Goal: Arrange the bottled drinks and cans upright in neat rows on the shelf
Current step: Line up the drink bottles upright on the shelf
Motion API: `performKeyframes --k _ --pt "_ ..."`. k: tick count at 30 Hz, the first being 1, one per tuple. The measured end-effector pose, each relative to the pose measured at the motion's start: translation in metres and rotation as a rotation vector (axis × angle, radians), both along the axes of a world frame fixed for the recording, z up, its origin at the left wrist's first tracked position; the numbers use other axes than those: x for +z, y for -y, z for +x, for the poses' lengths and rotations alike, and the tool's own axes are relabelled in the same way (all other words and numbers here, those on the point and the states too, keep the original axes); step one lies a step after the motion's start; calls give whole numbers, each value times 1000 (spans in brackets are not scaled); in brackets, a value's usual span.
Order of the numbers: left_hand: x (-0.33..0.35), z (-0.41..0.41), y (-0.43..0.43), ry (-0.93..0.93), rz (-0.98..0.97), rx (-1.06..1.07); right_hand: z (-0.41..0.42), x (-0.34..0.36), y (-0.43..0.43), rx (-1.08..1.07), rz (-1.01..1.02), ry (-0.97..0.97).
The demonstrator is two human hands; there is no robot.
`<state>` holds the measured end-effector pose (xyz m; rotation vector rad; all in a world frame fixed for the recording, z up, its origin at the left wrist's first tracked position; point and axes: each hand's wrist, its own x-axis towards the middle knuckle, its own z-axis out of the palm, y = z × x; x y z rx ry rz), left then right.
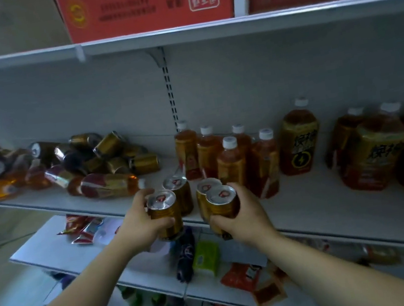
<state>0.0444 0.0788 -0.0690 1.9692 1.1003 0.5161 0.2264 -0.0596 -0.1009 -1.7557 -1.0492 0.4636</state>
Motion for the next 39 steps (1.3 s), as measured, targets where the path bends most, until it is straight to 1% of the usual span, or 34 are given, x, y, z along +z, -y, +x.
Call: performKeyframes --k 4,9,12,16,20,24,27,29,31,34,37,39 --pt "-7 -3 -40 -6 -40 -84 -22 -12 -15 -64 -45 -34" --pt "-12 9 -64 -14 11 -202 -29 -19 -28 -185 -78 -40" --pt "-13 19 -69 -12 -10 -204 -29 -18 -34 -228 -148 5" --pt "-14 34 -73 34 -45 -208 -25 -19 -49 -238 -209 47" --pt "-21 47 -75 69 -44 -245 -29 -21 -63 -277 -192 78" --pt "-21 55 -83 39 -68 -285 -30 -25 -68 -306 -225 213" --pt "-14 56 -86 7 -103 -315 -26 -19 -64 -287 -261 260" --pt "-8 56 -88 -5 -129 -324 -24 -10 -61 -272 -225 271" --pt "0 56 -92 -11 -132 -316 -22 5 -61 -274 -128 287" --pt "16 62 -102 -18 -54 -284 -13 36 -62 -299 -50 384" --pt "36 75 -109 8 -4 -281 0 73 -69 -362 -59 549" --pt "46 85 -113 38 27 -272 10 94 -78 -353 -106 646"
